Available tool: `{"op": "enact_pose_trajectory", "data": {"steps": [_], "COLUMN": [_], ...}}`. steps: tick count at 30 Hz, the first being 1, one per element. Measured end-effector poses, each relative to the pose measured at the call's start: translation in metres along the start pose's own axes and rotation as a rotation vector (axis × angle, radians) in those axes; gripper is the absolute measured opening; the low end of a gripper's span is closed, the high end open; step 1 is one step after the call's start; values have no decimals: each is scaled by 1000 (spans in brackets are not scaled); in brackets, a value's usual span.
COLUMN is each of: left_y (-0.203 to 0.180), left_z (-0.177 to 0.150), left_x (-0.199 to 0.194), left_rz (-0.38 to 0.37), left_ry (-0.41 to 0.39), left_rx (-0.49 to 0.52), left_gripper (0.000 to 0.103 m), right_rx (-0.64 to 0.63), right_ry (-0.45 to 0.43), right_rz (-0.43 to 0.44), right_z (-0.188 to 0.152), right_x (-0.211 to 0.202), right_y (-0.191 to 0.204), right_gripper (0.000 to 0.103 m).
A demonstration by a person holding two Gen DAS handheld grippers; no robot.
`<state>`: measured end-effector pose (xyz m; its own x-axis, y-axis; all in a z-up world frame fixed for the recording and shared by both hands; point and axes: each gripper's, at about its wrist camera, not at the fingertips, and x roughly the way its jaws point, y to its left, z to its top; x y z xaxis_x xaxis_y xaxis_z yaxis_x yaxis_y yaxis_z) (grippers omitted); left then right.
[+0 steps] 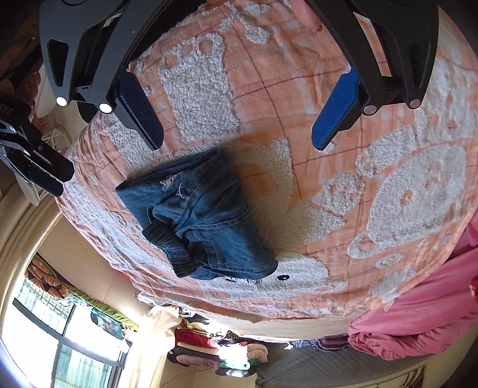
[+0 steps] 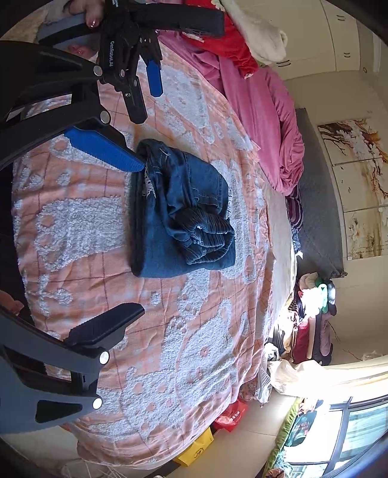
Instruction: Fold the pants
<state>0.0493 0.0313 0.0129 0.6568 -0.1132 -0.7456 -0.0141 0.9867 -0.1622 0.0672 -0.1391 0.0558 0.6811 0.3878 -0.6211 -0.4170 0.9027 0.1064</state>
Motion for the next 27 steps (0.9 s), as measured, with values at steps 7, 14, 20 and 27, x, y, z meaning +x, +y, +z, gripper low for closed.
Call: {"op": "enact_pose_trajectory", "data": {"steps": [7,14,20,27], "left_y": [1,-7,-11,-16], "left_z": [-8,-25,-32,-30], "left_x": [-2,-2,0,-3], "left_rz": [8,-10,-3,0], "left_ry": [7,22,37,28], "left_rx": [-11,-22,-21,-9], "left_gripper": [94,94,94,94], "right_rx": [3,6,10,17], "right_ry": [20,40,46,50], "right_rz": [-1,-3,-9,-9], "right_z": [-12,-17,-21,-23], "right_x": [-2,-1,-1,-2], "right_y": [2,2,1,0], "right_gripper": [89,89,89,89]}}
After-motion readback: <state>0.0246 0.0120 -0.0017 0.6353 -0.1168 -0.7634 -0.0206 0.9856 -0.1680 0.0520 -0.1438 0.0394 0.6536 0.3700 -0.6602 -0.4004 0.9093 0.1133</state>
